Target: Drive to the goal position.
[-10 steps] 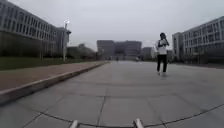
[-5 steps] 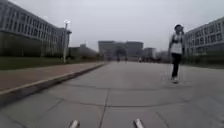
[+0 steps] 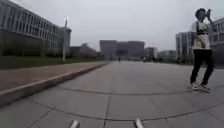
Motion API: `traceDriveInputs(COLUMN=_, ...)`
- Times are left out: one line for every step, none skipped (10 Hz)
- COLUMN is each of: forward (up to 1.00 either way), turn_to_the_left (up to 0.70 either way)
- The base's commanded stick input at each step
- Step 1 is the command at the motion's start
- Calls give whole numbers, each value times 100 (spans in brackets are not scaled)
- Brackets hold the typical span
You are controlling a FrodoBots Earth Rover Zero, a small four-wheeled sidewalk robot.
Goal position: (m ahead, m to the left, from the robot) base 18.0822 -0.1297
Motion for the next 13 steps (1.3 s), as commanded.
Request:
traceDriveInputs(forward=70, turn_to_the_left=-3)
traceDriveInputs(forward=70, turn_to_the_left=-3)
traceDriveInputs(forward=70, turn_to_the_left=-3)
traceDriveInputs(forward=70, turn_to_the_left=-3)
traceDriveInputs(forward=70, turn_to_the_left=-3)
traceDriveInputs(forward=70, turn_to_the_left=-3)
traceDriveInputs(forward=70, turn_to_the_left=-3)
traceDriveInputs(forward=70, turn_to_the_left=-3)
traceDriveInputs(forward=70, turn_to_the_left=-4)
traceDriveInputs(forward=70, turn_to_the_left=-15)
traceDriveInputs(forward=70, turn_to_the_left=-35)
traceDriveInputs(forward=70, turn_to_the_left=-35)
traceDriveInputs(forward=70, turn_to_the_left=-35)
